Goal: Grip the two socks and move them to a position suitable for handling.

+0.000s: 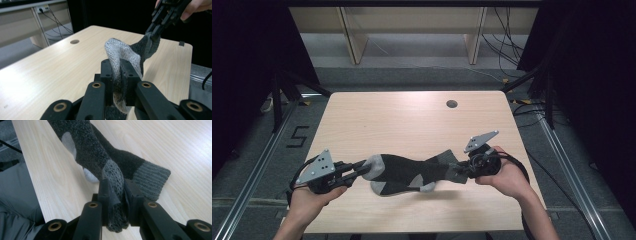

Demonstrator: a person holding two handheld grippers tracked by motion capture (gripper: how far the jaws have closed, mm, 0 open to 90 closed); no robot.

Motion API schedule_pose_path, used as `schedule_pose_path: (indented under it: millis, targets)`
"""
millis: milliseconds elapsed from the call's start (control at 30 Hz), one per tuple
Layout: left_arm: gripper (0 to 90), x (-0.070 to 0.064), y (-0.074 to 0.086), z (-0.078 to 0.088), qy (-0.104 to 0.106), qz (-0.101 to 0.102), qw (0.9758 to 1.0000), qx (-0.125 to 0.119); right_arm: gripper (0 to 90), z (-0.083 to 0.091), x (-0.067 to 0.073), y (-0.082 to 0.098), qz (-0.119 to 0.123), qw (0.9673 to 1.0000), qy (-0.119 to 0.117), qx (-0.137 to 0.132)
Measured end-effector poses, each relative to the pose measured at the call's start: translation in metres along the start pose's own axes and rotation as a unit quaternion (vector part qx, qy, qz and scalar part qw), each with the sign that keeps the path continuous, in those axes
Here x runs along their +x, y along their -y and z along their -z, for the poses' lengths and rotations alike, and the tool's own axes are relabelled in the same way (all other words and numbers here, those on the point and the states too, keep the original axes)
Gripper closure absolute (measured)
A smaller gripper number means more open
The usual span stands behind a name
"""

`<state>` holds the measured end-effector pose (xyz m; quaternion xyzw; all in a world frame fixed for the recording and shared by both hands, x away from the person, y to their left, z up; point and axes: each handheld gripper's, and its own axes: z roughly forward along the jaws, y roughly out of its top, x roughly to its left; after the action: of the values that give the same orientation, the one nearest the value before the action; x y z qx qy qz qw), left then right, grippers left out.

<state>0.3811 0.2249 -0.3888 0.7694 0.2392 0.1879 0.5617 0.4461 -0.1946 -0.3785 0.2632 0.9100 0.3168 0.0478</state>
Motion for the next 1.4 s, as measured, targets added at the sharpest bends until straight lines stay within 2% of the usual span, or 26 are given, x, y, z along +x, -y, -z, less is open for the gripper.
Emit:
schedule_pose_path:
  millis: [67, 100, 133, 167, 267, 400, 467, 500, 600, 700, 767, 800, 867, 900, 967, 1100, 1233, 1300, 1333, 1367, 1400]
  targets:
    - [81.9, 0.001, 0.003, -0.001, -0.001, 0.003, 1.0000, 0.005, 77.6, -0.001, -0.001, 0.000, 0.002, 1.0000, 0.005, 0.003]
    - [81.9, 0.002, 0.009, -0.004, -0.001, 0.011, 0.9999, 0.009, 77.5, -0.004, -0.002, 0.001, -0.003, 0.9999, 0.000, 0.011]
    - [82.0, 0.002, 0.010, -0.005, 0.000, 0.011, 0.9999, 0.008, 77.6, -0.004, -0.001, 0.001, -0.012, 0.9997, 0.005, 0.021]
    - [82.0, 0.002, 0.012, -0.007, 0.000, 0.013, 0.9999, 0.011, 77.5, -0.005, -0.002, 0.001, -0.011, 0.9997, -0.002, 0.022]
    - [81.9, 0.000, 0.016, -0.011, 0.003, 0.016, 0.9998, 0.014, 77.5, -0.006, -0.005, 0.001, -0.001, 0.9996, 0.006, 0.027]
    - [82.0, 0.000, 0.023, -0.018, 0.006, 0.018, 0.9995, 0.027, 77.2, -0.008, -0.011, 0.001, -0.006, 0.9993, 0.013, 0.034]
    - [82.0, 0.000, 0.027, -0.021, 0.007, 0.023, 0.9992, 0.032, 77.1, -0.009, -0.011, 0.000, -0.027, 0.9984, 0.017, 0.048]
    - [81.9, 0.001, 0.028, -0.022, 0.007, 0.025, 0.9991, 0.035, 77.1, -0.011, -0.014, -0.001, -0.018, 0.9985, 0.019, 0.048]
    - [81.9, 0.004, 0.033, -0.026, 0.005, 0.032, 0.9987, 0.039, 77.1, -0.015, -0.016, -0.002, -0.021, 0.9980, 0.022, 0.055]
    - [81.9, 0.011, 0.042, -0.031, -0.006, 0.042, 0.9976, 0.055, 76.8, -0.022, -0.023, -0.006, -0.015, 0.9979, 0.025, 0.058]
    - [81.9, 0.013, 0.046, -0.033, -0.008, 0.045, 0.9971, 0.060, 76.1, -0.025, -0.024, -0.010, -0.030, 0.9967, 0.035, 0.067]
    - [81.9, 0.014, 0.049, -0.034, -0.009, 0.046, 0.9968, 0.064, 75.7, -0.026, -0.025, -0.012, -0.022, 0.9968, 0.039, 0.066]
    - [81.9, 0.015, 0.051, -0.036, -0.009, 0.047, 0.9965, 0.068, 75.5, -0.028, -0.026, -0.014, -0.023, 0.9963, 0.047, 0.069]
    - [81.9, 0.017, 0.055, -0.037, -0.015, 0.049, 0.9957, 0.076, 74.9, -0.033, -0.027, -0.020, -0.017, 0.9954, 0.057, 0.075]
    - [81.9, 0.019, 0.059, -0.038, -0.018, 0.056, 0.9950, 0.081, 74.7, -0.038, -0.028, -0.024, -0.015, 0.9949, 0.063, 0.077]
    - [81.9, 0.021, 0.064, -0.040, -0.021, 0.056, 0.9942, 0.090, 73.8, -0.051, -0.032, -0.033, -0.005, 0.9932, 0.082, 0.083]
    - [81.9, 0.022, 0.070, -0.042, -0.027, 0.057, 0.9928, 0.102, 71.8, -0.064, -0.035, -0.037, -0.005, 0.9912, 0.100, 0.086]
    - [81.9, 0.022, 0.072, -0.043, -0.027, 0.055, 0.9926, 0.105, 69.0, -0.069, -0.036, -0.038, -0.005, 0.9900, 0.115, 0.082]
    - [81.9, 0.022, 0.072, -0.043, -0.027, 0.055, 0.9926, 0.105, 69.0, -0.069, -0.036, -0.038, -0.005, 0.9900, 0.115, 0.082]
    - [81.8, 0.023, 0.074, -0.043, -0.031, 0.051, 0.9917, 0.114, 64.3, -0.072, -0.038, -0.038, -0.003, 0.9877, 0.139, 0.072]
    - [81.8, 0.022, 0.075, -0.043, -0.034, 0.051, 0.9914, 0.116, 61.7, -0.071, -0.039, -0.038, -0.004, 0.9865, 0.150, 0.066]
